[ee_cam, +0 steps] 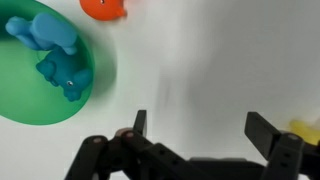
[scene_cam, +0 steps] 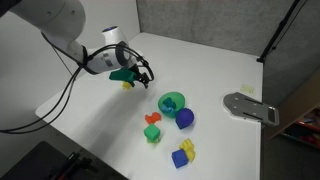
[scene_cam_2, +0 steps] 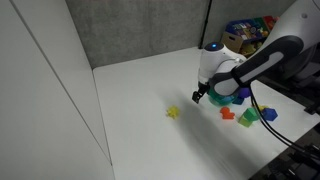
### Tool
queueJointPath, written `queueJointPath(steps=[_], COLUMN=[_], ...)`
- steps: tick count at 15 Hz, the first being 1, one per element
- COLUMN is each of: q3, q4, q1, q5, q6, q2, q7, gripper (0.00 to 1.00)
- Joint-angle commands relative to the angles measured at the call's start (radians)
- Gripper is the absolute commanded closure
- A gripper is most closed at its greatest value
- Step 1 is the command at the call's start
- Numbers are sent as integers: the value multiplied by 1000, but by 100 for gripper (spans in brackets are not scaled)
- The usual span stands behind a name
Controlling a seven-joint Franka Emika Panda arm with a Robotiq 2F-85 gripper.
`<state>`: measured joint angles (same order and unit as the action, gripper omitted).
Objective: Put the green block on top of the yellow block, move the green bowl to the right, pick up the yellow toy on the left and put it in the green bowl
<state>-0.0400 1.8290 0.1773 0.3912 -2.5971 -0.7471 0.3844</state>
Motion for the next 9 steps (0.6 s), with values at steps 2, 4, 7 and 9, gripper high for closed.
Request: queueJointPath(steps=[2, 4, 7, 9], q3=[32, 45, 70, 79], q4=[-81, -107, -156, -192], q1=[15, 23, 30, 39], q5=[-142, -181, -234, -261], q6=[37, 44, 52, 62], q2=[-38, -56, -93, -118], q7=[-104, -127, -157, -160], gripper=[0, 0, 0, 0])
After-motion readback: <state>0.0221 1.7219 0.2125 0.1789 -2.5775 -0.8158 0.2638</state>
